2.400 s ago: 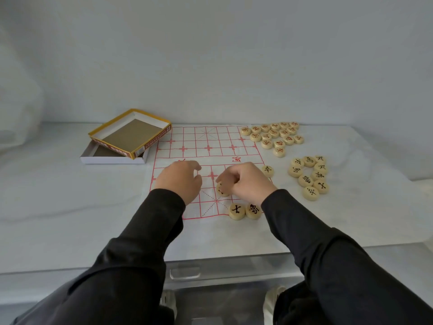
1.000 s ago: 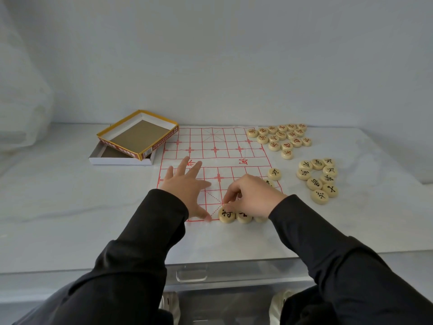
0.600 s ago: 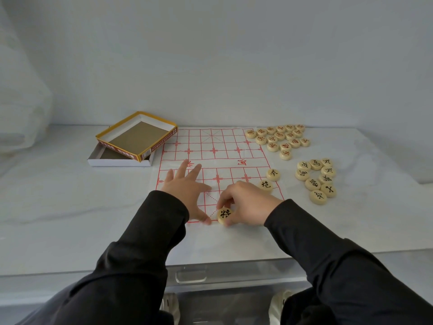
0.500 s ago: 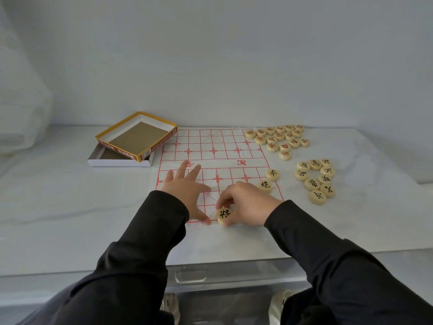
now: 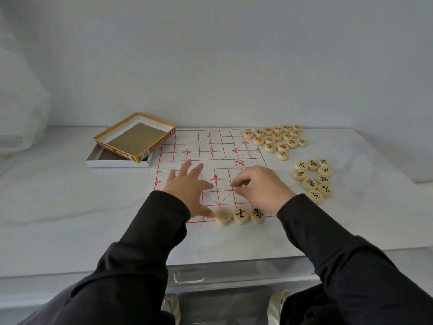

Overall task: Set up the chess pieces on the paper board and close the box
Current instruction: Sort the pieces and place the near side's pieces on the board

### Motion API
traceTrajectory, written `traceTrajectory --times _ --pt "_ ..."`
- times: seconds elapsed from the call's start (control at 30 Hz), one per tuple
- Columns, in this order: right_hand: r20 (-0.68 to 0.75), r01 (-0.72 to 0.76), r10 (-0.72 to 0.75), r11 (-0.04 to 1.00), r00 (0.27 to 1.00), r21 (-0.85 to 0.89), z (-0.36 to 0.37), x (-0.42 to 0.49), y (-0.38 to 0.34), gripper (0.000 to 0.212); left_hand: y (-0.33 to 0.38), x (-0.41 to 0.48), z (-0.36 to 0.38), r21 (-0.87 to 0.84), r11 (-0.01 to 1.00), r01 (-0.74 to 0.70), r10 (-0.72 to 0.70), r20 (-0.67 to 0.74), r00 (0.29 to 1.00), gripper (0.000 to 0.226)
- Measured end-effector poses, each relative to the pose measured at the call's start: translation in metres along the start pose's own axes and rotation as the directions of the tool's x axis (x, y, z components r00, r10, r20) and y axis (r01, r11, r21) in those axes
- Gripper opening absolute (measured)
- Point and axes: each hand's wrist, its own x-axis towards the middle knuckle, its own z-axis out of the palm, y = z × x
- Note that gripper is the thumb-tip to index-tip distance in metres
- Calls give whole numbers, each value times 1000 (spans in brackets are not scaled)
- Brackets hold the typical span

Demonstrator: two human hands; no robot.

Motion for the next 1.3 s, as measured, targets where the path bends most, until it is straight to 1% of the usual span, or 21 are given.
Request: traceTrajectory --times 0.07,0.13,0.27,0.33,0.47,0.63,0.77,0.87,0.9,0.93,1.0,1.07,1.13,1.2,1.27,1.3 --pt "-83 -20 20 1000 996 0 -3 -1 6 20 8 1 -2 -26 1000 -13 12 -29 1000 71" --pt "-124 -47 47 999 991 0 -5 -2 12 20 17 2 -4 -54 998 -22 19 -55 998 66" --pt "-134 -96 94 995 986 -6 -10 -7 23 20 36 9 -2 -166 986 -26 5 -125 992 50" --pt "-141 -118 116 993 983 -9 -11 -9 28 20 47 14 -1 -217 976 -22 -11 -149 989 46" --pt "-156 -154 146 987 977 -37 -16 -12 41 19 70 23 0 -275 960 -44 -6 -179 984 42" --pt "-204 -183 148 970 968 -162 -26 -17 66 20 96 30 1 -346 935 -75 -7 -228 974 39" --pt "-228 -193 140 954 964 -229 -33 -18 78 21 102 32 2 -386 919 -83 -21 -257 966 38" --pt "-280 -198 125 948 952 -250 -42 -16 85 23 103 32 3 -389 916 -100 -15 -282 959 40" --pt "-317 -221 141 947 938 -234 -45 -16 88 24 104 31 3 -381 918 -112 -7 -298 955 41" --pt "-358 -267 186 945 915 -191 -49 -16 91 25 104 31 3 -369 921 -124 4 -311 950 42" --pt "-440 -400 332 914 834 -70 -57 -18 97 26 104 32 4 -347 928 -133 17 -320 947 42" --pt "-459 -545 478 838 749 -16 -66 -20 105 27 104 34 5 -337 932 -130 23 -303 953 42" --pt "-405 -644 574 764 712 -50 -73 -21 113 26 105 34 7 -328 935 -134 33 -297 954 42" --pt "-340 -699 644 713 685 -58 -78 -21 123 21 107 34 8 -319 937 -144 45 -296 954 42" --pt "-270 -735 704 678 657 -20 -82 -21 134 20 108 34 9 -310 939 -150 54 -298 953 42" --pt "-226 -746 732 665 643 31 -83 -21 139 20 108 34 9 -307 940 -150 55 -297 953 42"
